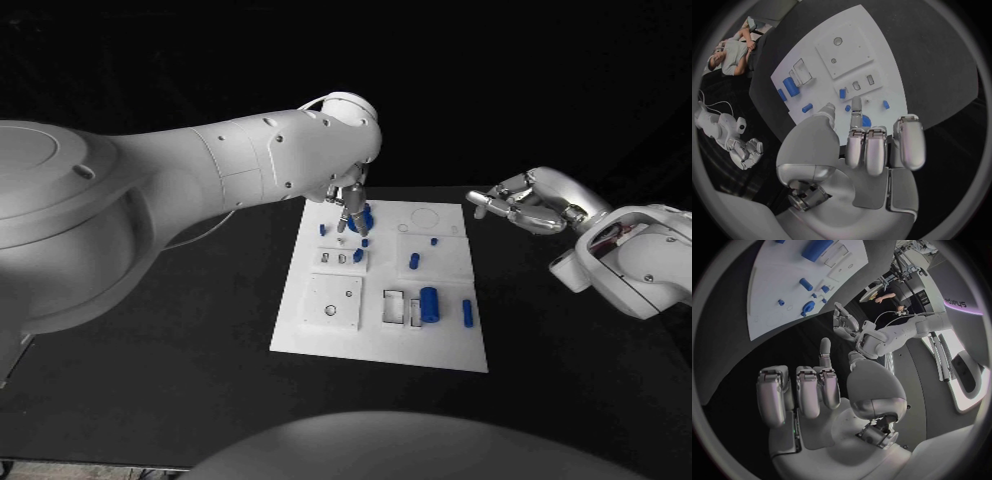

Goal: Assemble the parts on the task board

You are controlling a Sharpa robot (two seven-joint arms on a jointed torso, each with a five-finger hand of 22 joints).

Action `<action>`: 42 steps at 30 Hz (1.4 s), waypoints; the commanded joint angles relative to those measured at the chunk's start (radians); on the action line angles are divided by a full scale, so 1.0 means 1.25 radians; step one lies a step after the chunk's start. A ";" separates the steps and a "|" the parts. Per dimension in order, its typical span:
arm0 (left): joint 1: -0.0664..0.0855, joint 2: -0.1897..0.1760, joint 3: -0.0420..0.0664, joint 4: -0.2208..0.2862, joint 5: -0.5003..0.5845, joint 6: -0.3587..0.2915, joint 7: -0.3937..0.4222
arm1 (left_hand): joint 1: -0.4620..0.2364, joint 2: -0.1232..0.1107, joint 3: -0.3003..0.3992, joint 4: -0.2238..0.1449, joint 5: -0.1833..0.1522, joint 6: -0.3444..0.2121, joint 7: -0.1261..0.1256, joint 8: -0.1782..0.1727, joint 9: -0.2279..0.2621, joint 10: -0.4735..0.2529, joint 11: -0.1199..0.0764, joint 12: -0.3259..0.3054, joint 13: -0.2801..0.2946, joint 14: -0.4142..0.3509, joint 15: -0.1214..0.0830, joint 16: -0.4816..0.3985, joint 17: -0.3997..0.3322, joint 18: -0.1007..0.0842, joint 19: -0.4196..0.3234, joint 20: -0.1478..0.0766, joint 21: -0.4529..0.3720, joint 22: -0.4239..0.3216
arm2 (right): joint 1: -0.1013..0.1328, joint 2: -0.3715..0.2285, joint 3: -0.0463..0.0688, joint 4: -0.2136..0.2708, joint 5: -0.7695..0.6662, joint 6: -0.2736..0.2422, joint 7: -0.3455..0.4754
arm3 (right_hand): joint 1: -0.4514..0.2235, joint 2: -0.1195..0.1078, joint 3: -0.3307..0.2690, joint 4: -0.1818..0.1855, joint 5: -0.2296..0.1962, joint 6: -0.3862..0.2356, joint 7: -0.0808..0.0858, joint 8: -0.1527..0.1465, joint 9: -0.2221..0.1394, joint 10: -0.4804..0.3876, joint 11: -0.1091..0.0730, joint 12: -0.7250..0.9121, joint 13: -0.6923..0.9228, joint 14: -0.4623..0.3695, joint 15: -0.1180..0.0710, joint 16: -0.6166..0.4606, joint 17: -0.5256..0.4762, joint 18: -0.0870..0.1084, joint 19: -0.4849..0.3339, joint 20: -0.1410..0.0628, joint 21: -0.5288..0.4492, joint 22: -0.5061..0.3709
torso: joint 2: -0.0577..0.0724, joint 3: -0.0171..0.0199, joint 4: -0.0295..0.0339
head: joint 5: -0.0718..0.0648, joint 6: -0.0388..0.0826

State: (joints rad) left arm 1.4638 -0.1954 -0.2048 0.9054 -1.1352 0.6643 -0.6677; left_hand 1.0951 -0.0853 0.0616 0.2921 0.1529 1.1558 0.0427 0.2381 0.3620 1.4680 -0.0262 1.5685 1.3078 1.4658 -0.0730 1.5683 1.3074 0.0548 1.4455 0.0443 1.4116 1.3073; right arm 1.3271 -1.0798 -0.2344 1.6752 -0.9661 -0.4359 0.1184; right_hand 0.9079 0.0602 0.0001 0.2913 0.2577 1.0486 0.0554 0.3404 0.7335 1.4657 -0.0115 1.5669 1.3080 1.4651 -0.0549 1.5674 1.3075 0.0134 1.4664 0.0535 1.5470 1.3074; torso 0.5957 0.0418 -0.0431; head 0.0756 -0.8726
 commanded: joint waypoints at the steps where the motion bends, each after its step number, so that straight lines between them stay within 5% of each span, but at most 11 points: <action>1: -0.014 0.013 0.001 -0.019 0.013 0.052 -0.051 | 0.006 -0.005 0.008 -0.001 0.003 -0.007 0.006 -0.011 -0.004 0.082 0.007 0.002 0.210 0.084 0.009 0.002 0.211 -0.006 -0.002 0.005 -0.003 0.143 | -0.003 0.007 0.000 -0.002 0.024 0.030 0.003 | 0.007 0.002 -0.008 0.000 0.003 -0.009 0.001 -0.006 0.001 0.084 0.007 0.003 0.210 0.085 0.005 0.003 0.211 -0.004 0.064 0.008 -0.001 0.202 | 0.000 -0.0007 -0.0007 | 0.005 0.000; 7: -0.041 0.035 0.002 -0.052 0.020 0.039 -0.034 | 0.024 0.001 0.024 -0.003 0.010 -0.018 0.013 -0.036 -0.013 0.082 0.013 0.002 0.210 0.084 0.014 0.002 0.211 -0.006 -0.002 0.009 -0.005 0.144 | -0.006 0.015 0.000 -0.005 0.024 0.038 -0.001 | 0.014 0.004 -0.013 0.000 0.004 -0.013 0.003 -0.011 0.003 0.084 0.008 0.003 0.210 0.085 0.006 0.003 0.211 -0.003 0.061 0.009 -0.004 0.201 | -0.001 -0.0008 -0.0020 | 0.007 0.000; 15: -0.061 0.049 0.007 -0.084 0.024 -0.010 0.009 | 0.042 0.003 0.032 -0.005 0.035 -0.024 0.019 -0.059 -0.022 0.082 0.019 0.002 0.210 0.084 0.019 0.002 0.211 -0.005 -0.003 0.014 -0.008 0.145 | -0.011 0.013 0.000 -0.007 0.025 0.045 -0.007 | 0.018 0.006 -0.016 0.000 0.006 -0.016 0.004 -0.014 0.004 0.084 0.009 0.003 0.210 0.085 0.007 0.003 0.211 -0.003 0.061 0.010 -0.004 0.201 | -0.004 0.0001 -0.0026 | 0.002 0.000; 42: -0.082 0.056 0.010 -0.102 0.013 -0.057 0.057 | 0.058 0.006 0.039 -0.006 0.061 -0.032 0.026 -0.081 -0.029 0.082 0.026 0.002 0.210 0.084 0.026 0.002 0.211 -0.003 -0.011 0.020 -0.019 0.143 | -0.021 0.015 0.000 -0.010 0.025 0.062 -0.020 | 0.028 0.009 -0.022 0.000 0.011 -0.021 0.006 -0.021 0.006 0.084 0.011 0.003 0.210 0.085 0.008 0.003 0.211 -0.003 0.060 0.011 -0.005 0.200 | -0.005 0.0003 -0.0011 | -0.003 0.000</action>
State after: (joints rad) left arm 1.3620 -0.1282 -0.1935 0.7785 -1.1144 0.6072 -0.6188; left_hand 1.1577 -0.0763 0.1055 0.2838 0.2267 1.1215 0.0766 0.1425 0.3263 1.4651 -0.0019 1.5684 1.3077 1.4666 -0.0456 1.5683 1.3080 0.0546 1.4323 0.0646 1.3941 1.3073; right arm 1.3015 -1.0625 -0.2344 1.6616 -0.9338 -0.3798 0.0991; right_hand 0.9324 0.0680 -0.0219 0.2913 0.2671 1.0288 0.0605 0.3209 0.7392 1.4650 -0.0050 1.5669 1.3076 1.4684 -0.0518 1.5674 1.3073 0.0137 1.4665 0.0610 1.5470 1.3078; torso 0.5896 0.0424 -0.0442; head 0.0735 -0.8726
